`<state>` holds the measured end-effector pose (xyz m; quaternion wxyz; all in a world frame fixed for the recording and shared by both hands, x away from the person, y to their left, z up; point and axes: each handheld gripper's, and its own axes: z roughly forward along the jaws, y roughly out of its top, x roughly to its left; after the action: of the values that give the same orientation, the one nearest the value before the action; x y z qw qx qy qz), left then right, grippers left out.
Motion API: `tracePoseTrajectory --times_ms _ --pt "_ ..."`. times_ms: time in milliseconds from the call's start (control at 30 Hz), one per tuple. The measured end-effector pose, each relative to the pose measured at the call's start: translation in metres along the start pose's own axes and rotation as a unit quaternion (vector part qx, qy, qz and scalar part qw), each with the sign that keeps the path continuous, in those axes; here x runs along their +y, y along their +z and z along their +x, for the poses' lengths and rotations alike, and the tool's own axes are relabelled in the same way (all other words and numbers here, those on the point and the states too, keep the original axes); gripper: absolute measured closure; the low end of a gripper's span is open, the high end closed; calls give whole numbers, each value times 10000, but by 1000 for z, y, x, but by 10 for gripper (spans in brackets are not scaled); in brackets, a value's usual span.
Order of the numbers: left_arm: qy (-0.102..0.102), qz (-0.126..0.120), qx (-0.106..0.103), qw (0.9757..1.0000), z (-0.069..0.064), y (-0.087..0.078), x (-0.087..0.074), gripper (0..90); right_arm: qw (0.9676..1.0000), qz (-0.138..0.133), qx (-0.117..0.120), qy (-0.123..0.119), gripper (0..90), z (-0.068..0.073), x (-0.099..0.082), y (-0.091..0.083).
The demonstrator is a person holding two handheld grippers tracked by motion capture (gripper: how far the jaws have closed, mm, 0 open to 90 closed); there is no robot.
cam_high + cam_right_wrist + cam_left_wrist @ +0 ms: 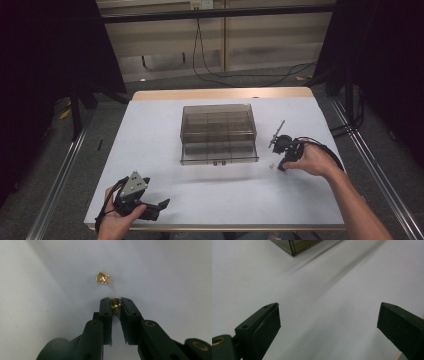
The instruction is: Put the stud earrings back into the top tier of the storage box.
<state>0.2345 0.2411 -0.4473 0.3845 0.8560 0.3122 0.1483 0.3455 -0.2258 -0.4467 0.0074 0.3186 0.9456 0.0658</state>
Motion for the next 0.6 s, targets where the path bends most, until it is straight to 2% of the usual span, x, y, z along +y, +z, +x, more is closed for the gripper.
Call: tracePoseTrajectory --times_ms 233,267,333,400,467,600 --pt "-27 -24 -9 10000 0 0 0 47 10000 -7 16 -23 820 -1 0 0" --pt "-4 13 -1 10000 -1 0 0 47 10000 0 38 64 820 0 -1 -1" --pt "28 28 2 10000 -1 0 0 47 10000 9 46 47 821 0 -1 -2" --pt "31 32 -13 10000 -3 2 0 48 10000 -53 69 35 820 0 -1 -3" --pt "145 72 -37 9999 -7 4 1 48 9999 -117 87 59 820 -1 -2 -4" --pt "101 26 -44 9999 -6 2 1 44 9994 -309 166 58 821 1 -5 -11"
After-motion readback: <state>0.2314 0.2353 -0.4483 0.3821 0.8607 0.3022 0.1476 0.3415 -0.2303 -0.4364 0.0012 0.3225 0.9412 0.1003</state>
